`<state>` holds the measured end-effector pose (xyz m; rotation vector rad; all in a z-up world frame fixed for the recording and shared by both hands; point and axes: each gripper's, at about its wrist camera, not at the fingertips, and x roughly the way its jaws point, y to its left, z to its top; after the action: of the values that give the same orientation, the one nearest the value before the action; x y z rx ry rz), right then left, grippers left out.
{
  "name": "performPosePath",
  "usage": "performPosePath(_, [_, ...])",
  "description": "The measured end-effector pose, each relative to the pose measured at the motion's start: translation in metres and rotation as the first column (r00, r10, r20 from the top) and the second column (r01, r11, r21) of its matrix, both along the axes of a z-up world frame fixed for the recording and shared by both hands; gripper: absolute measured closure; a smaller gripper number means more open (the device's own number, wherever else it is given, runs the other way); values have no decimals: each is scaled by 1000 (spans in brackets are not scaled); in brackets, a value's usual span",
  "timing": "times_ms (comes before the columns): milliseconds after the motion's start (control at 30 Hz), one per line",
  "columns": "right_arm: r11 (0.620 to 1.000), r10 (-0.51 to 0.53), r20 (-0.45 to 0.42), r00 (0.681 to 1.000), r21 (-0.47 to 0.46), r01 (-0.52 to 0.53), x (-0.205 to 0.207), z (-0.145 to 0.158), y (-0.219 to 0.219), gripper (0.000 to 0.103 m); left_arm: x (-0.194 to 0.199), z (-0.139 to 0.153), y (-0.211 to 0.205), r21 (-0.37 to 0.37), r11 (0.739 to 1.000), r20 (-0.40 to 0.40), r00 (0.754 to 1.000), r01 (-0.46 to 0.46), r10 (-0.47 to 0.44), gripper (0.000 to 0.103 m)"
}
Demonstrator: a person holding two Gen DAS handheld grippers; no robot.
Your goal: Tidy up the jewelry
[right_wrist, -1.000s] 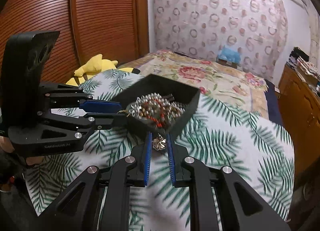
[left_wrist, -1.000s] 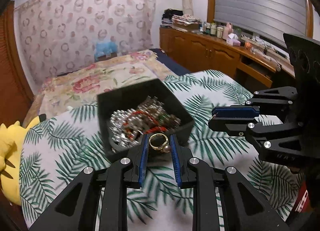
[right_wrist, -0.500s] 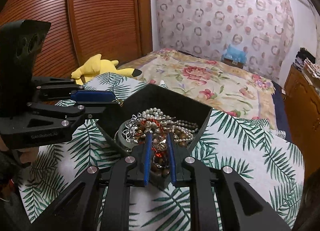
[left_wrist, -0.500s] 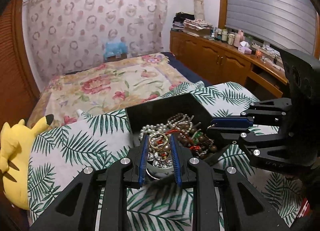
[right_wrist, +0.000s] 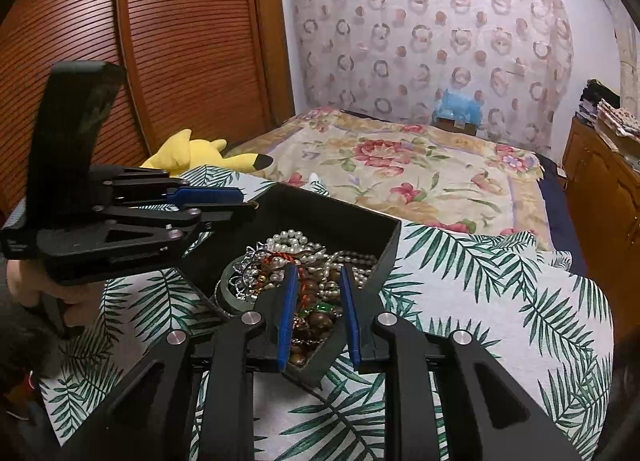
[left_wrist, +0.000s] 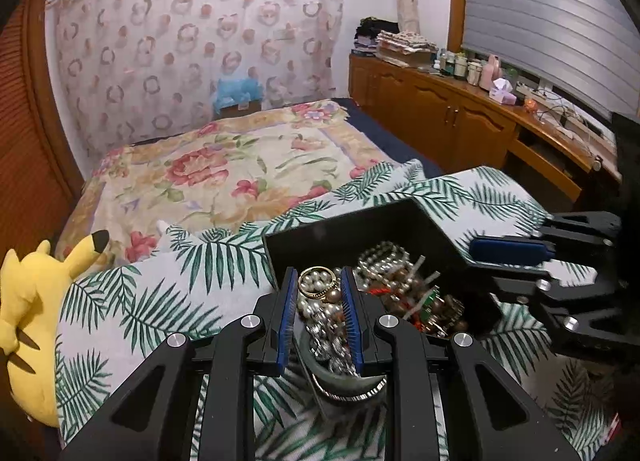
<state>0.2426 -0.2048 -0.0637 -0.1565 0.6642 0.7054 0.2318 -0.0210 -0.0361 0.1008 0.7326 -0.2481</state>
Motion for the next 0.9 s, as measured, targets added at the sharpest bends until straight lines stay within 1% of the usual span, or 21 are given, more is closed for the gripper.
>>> performPosePath(167, [1000,-18,-3,1000,-6,18,1,-3,-3,79,14,-2,1,-4,1000,-14,1000,-22,22,82])
performPosePath(333, [1000,-25,6,1000,-3,25,2,-1,-5,79,15,-1,1,-17,999,-13,999,-41,41,82])
performPosePath(433, [999,-39,13,999,-4,39,3,0,-8,79,12,2,1,-22,998,-7,999,-52,52,67])
performPosePath(500, [999,-46,18,999,-12,46,1,2,-9,79,7,3,0,-23,998,-3,998,-58,58,61])
performPosePath(567, [998,-54,21,998,-15,54,-1,3,-12,79,2,6,-1,-22,998,5,998,-65,65,48])
performPosePath(600, [998,-63,23,998,-17,64,-3,2,-14,79,-2,7,-1,-24,997,9,998,-69,69,44])
performPosePath(667, [997,-75,24,997,-16,75,-7,4,-17,79,-9,11,0,-25,996,19,996,-82,83,26])
performPosePath(700, [996,-83,24,996,-14,84,-9,4,-19,79,-14,12,0,-21,996,28,995,-92,93,22])
performPosePath(733, [996,-90,24,996,-13,90,-11,4,-21,79,-17,13,1,-18,995,35,994,-102,102,14])
performPosePath(767, [995,-97,25,995,-12,98,-14,4,-22,79,-22,14,2,-16,993,41,992,-116,116,10])
performPosePath(900, [992,-126,27,992,-4,126,-26,4,-27,68,-39,14,3,-13,991,30,990,-136,136,8])
